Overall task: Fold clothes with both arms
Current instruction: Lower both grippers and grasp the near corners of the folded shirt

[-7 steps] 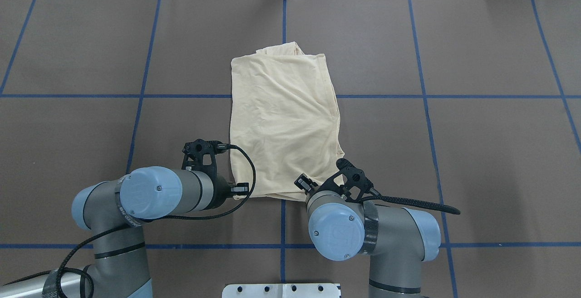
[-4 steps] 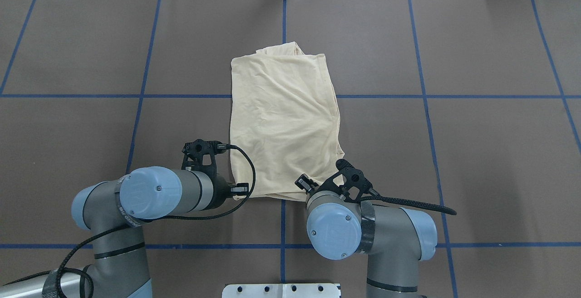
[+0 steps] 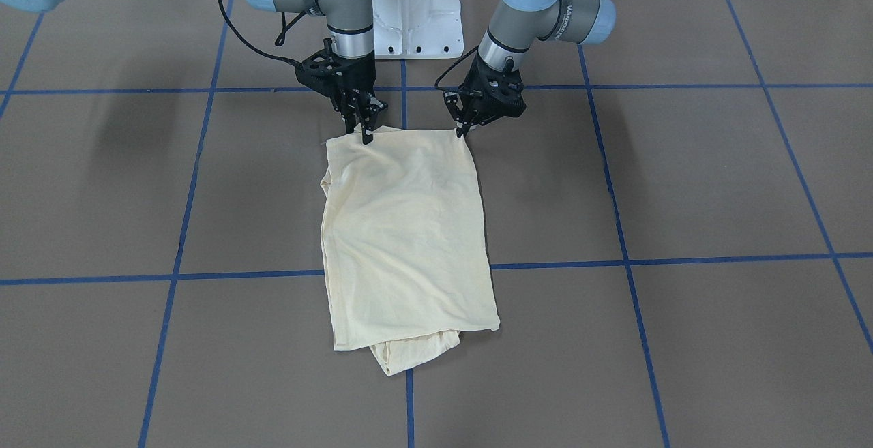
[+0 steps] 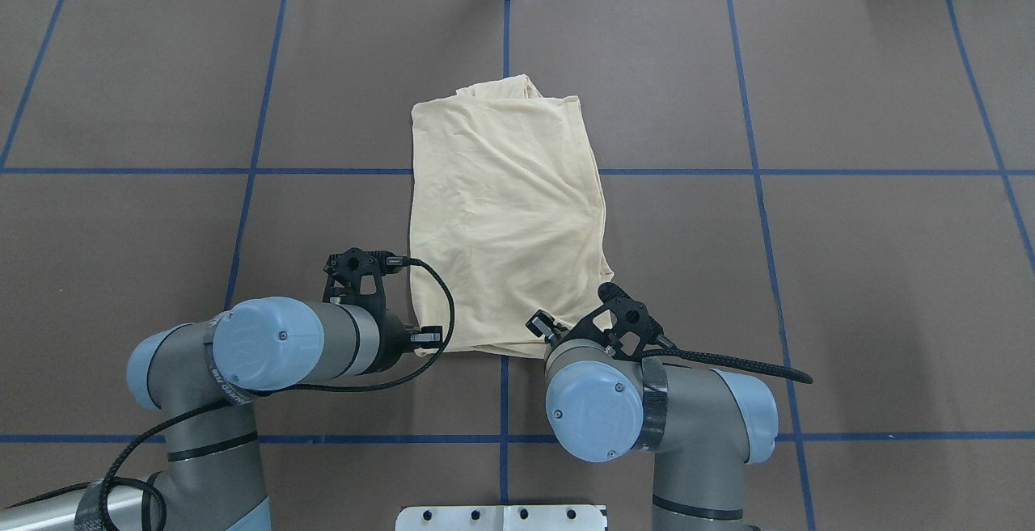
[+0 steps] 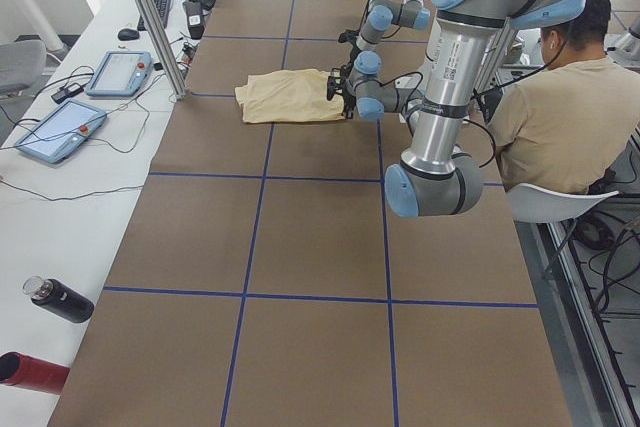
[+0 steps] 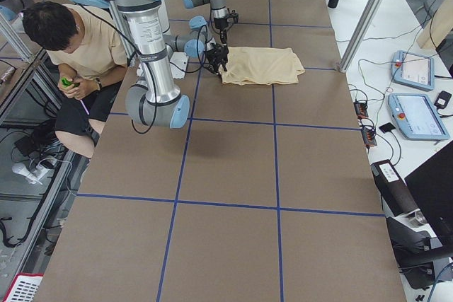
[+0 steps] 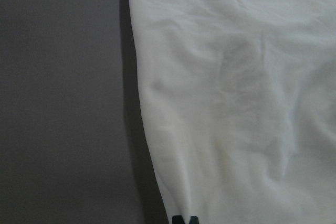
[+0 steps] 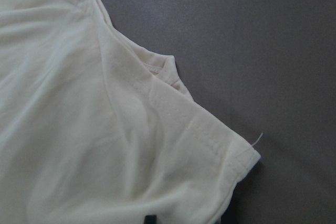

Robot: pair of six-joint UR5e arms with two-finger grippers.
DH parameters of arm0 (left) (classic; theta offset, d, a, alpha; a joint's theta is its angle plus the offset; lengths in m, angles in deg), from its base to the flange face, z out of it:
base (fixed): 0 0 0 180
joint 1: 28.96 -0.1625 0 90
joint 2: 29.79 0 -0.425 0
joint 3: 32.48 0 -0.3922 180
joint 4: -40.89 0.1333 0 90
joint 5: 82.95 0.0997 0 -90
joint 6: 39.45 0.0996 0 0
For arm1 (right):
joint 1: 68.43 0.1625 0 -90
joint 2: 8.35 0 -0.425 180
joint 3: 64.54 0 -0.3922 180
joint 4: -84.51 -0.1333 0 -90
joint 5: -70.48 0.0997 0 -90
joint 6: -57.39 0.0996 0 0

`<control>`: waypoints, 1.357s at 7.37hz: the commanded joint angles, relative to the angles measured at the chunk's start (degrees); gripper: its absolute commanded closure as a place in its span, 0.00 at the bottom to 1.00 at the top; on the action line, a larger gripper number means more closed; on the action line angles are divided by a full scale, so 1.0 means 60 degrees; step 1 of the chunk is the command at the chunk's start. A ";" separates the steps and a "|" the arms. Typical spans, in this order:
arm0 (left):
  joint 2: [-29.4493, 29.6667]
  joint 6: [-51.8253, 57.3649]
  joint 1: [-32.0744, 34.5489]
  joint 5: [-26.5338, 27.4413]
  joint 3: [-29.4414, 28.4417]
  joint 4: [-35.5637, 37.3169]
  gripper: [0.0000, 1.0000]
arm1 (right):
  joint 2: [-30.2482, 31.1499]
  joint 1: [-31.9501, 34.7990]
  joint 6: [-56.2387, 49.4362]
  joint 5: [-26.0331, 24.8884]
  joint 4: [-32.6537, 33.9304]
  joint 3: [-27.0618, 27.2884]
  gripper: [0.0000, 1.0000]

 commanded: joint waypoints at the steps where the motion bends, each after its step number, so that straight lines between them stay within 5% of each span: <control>1: -0.0001 0.0000 0.0000 -0.0011 0.0000 0.0000 1.00 | -0.0095 0.0001 0.0016 -0.0084 -0.0014 -0.0011 0.99; 5: -0.0058 0.0073 0.0000 -0.0054 0.0422 0.0014 1.00 | -0.0081 0.0205 0.0046 -0.0144 -0.0044 0.0251 1.00; 7: -0.0118 0.0117 0.0030 -0.0724 0.2158 0.1161 1.00 | 0.0516 0.0221 -0.0057 -0.0027 0.0726 0.2394 1.00; 10: -0.0322 -0.0232 -0.0568 -0.1021 0.4769 0.3058 1.00 | 0.0608 -0.1458 0.0103 -0.0026 0.3697 0.5794 1.00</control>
